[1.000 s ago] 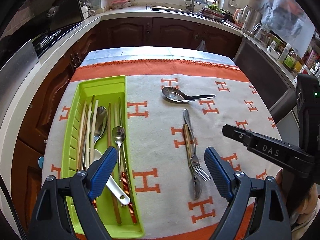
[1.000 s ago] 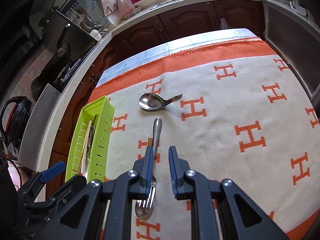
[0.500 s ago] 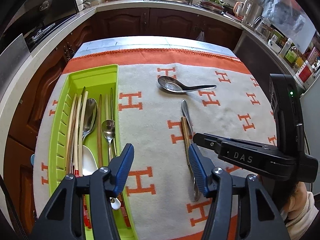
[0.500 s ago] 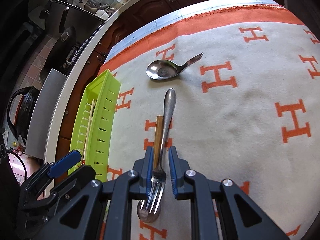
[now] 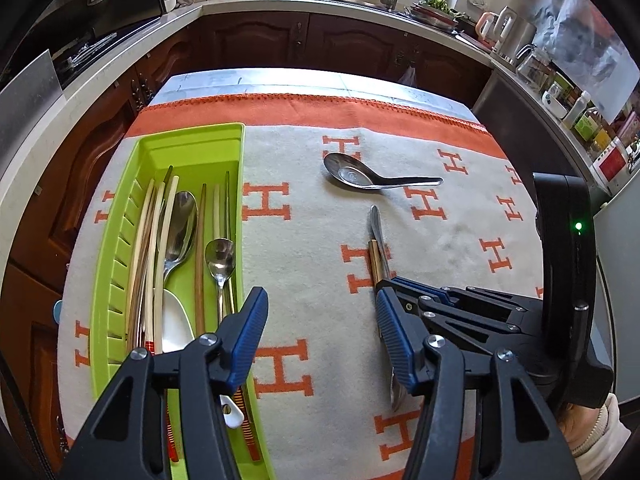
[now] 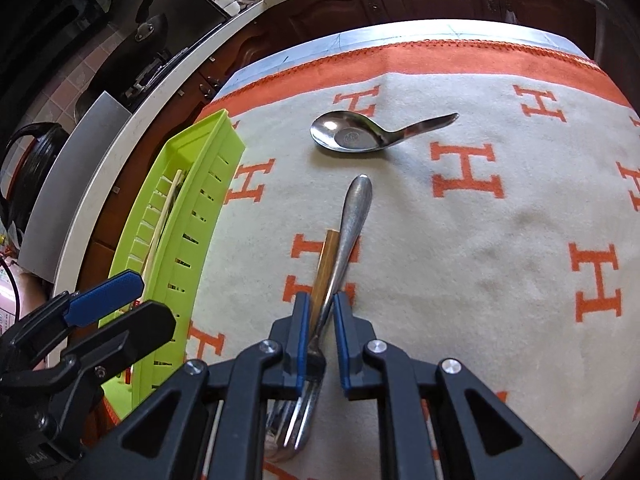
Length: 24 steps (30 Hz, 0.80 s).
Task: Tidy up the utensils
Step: 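Grasp the wooden-handled fork with the left tool while the right tool lifts the steel fork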
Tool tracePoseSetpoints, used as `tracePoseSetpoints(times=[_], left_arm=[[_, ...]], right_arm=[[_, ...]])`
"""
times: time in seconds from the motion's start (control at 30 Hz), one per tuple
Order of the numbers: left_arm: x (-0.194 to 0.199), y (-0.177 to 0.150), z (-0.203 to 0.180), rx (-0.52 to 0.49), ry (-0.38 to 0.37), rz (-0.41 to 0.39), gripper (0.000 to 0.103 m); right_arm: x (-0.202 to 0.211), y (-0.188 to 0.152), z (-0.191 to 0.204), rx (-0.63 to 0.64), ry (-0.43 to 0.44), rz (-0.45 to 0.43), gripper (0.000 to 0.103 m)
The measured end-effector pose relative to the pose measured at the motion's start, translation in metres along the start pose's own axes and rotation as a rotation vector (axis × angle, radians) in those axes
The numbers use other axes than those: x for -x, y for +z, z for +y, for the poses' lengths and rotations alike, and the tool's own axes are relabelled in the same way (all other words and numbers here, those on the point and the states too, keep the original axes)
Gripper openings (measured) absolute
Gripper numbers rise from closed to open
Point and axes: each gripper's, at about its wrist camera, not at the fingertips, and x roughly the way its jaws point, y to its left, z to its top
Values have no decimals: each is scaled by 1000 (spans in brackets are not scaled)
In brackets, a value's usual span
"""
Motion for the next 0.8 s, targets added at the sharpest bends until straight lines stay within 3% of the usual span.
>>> tracePoseSetpoints(times=[0.13, 0.4, 0.8], left_arm=[[1, 0, 0, -1, -2, -3, 55], [-1, -3, -10, -29, -24, 17, 55], [-13, -25, -42, -133, -141, 167, 55]], right_arm=[[3, -1, -2, -3, 16, -1, 4], [15, -7, -21, -56, -18, -15, 4], [42, -20, -29, -51, -21, -55, 4]])
